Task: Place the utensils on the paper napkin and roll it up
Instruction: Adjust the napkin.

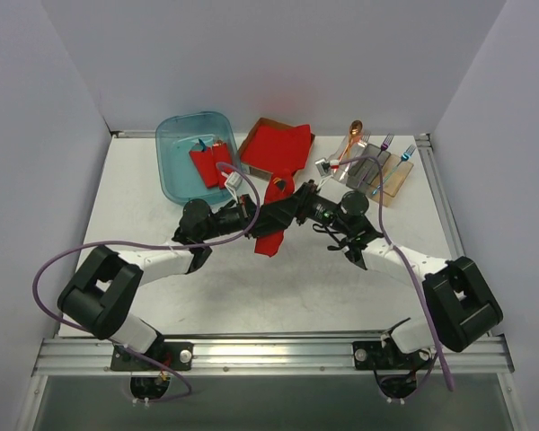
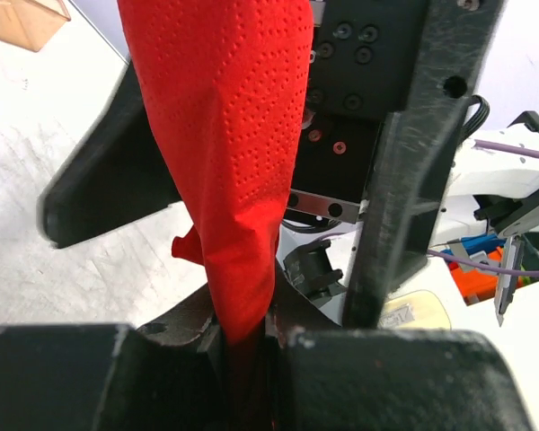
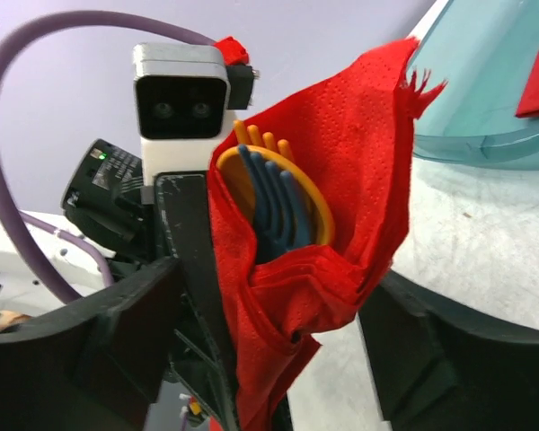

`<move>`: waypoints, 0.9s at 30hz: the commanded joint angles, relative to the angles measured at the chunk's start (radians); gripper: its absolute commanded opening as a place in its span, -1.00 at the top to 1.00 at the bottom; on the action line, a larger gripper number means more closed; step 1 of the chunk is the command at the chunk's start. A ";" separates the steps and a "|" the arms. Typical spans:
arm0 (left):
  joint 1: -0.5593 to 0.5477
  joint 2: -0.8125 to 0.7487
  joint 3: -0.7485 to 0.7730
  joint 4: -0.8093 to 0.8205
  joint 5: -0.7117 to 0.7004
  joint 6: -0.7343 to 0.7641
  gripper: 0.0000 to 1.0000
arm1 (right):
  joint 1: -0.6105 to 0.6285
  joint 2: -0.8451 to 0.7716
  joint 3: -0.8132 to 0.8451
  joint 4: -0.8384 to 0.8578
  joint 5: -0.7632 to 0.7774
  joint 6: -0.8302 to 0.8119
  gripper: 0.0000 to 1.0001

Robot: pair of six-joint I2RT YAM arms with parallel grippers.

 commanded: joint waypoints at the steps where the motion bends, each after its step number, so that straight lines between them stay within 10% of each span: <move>1: -0.006 0.003 0.032 0.090 -0.008 -0.038 0.95 | 0.000 0.006 0.047 0.123 0.020 0.004 -0.42; 12: -0.008 0.009 0.006 0.119 -0.008 -0.058 0.95 | 0.000 0.017 0.064 0.125 0.050 0.016 1.00; 14: -0.008 0.011 0.007 0.115 -0.005 -0.058 0.95 | 0.000 0.017 0.066 0.113 0.047 0.007 0.86; 17: -0.009 0.011 0.006 0.101 -0.002 -0.055 0.95 | -0.001 0.012 0.069 0.119 0.049 0.005 0.07; 27: -0.014 0.005 -0.005 0.079 -0.008 -0.058 0.95 | -0.004 0.014 0.116 0.050 0.047 -0.041 -0.29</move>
